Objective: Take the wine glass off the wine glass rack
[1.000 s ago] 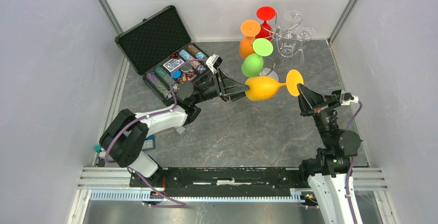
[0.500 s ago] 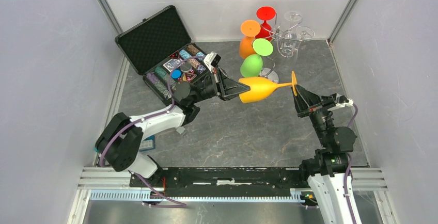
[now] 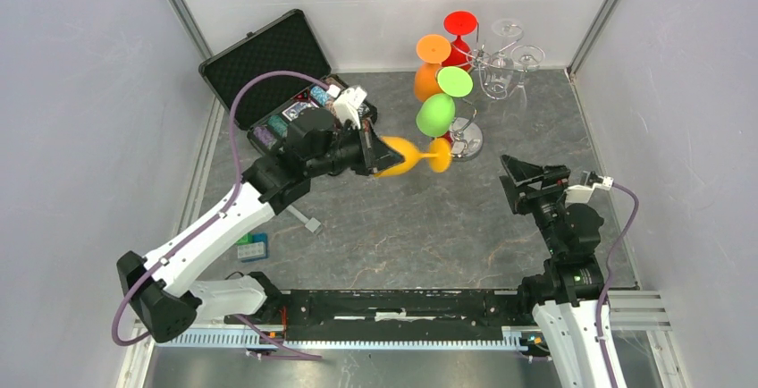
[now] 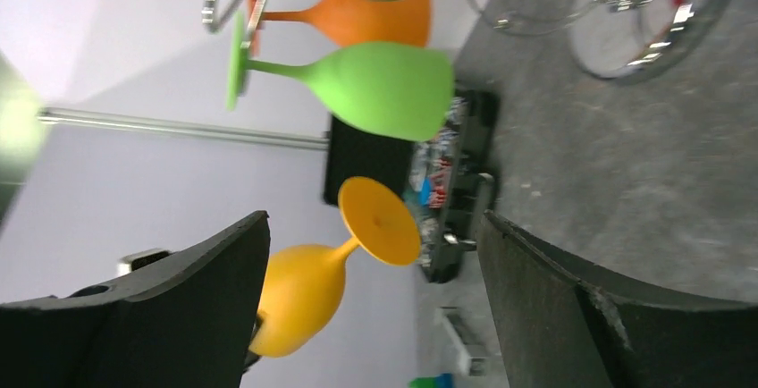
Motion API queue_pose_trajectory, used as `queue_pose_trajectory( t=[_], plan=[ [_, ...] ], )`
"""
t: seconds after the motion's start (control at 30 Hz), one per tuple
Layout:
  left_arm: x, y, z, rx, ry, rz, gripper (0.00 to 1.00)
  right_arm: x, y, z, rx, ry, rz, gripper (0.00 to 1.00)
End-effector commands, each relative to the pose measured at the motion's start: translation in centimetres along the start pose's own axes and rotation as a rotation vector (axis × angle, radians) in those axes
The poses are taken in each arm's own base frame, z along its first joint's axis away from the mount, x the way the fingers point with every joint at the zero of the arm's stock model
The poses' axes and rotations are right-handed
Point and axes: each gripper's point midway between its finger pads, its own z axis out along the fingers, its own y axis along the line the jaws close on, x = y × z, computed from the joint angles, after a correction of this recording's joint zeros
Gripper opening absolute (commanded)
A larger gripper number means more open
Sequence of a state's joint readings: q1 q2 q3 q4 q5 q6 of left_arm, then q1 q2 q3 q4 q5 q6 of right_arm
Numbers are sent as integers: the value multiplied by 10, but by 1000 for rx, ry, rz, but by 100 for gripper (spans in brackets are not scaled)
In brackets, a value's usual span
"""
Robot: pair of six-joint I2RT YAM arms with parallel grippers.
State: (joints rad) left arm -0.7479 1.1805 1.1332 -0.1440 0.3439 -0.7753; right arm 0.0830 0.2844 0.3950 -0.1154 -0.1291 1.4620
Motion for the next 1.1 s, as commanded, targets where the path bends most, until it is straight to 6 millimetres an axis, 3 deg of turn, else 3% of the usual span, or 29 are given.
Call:
queue_pose_trajectory(
  t=[0.0, 0.13, 0.3, 0.57, 0.7, 0.73, 0.93, 1.07],
  plan=[
    [45, 100, -66, -534, 262, 217, 2, -9, -39, -2, 155, -25, -264, 89],
    [56, 134, -89, -720, 369, 254, 2, -14, -57, -2, 239, -5, -438, 88],
    [75, 179, -92, -915, 536, 283, 2, -20, -87, -2, 324, -15, -511, 88],
    [66, 213, -110, -1078, 572, 323, 2, -13, -119, 2, 359, 25, -518, 87],
    [60, 226, -114, -1097, 570, 303, 2, -3, -124, 4, 358, 90, -525, 88],
    [57, 228, -115, -1098, 564, 299, 4, -2, -126, 4, 360, 100, -531, 89],
    [39, 235, -118, -1079, 520, 290, 43, 12, -118, 7, 306, 192, -575, 98],
    [18, 232, -121, -1065, 454, 310, 63, 21, -114, 10, 282, 234, -530, 98]
  ],
)
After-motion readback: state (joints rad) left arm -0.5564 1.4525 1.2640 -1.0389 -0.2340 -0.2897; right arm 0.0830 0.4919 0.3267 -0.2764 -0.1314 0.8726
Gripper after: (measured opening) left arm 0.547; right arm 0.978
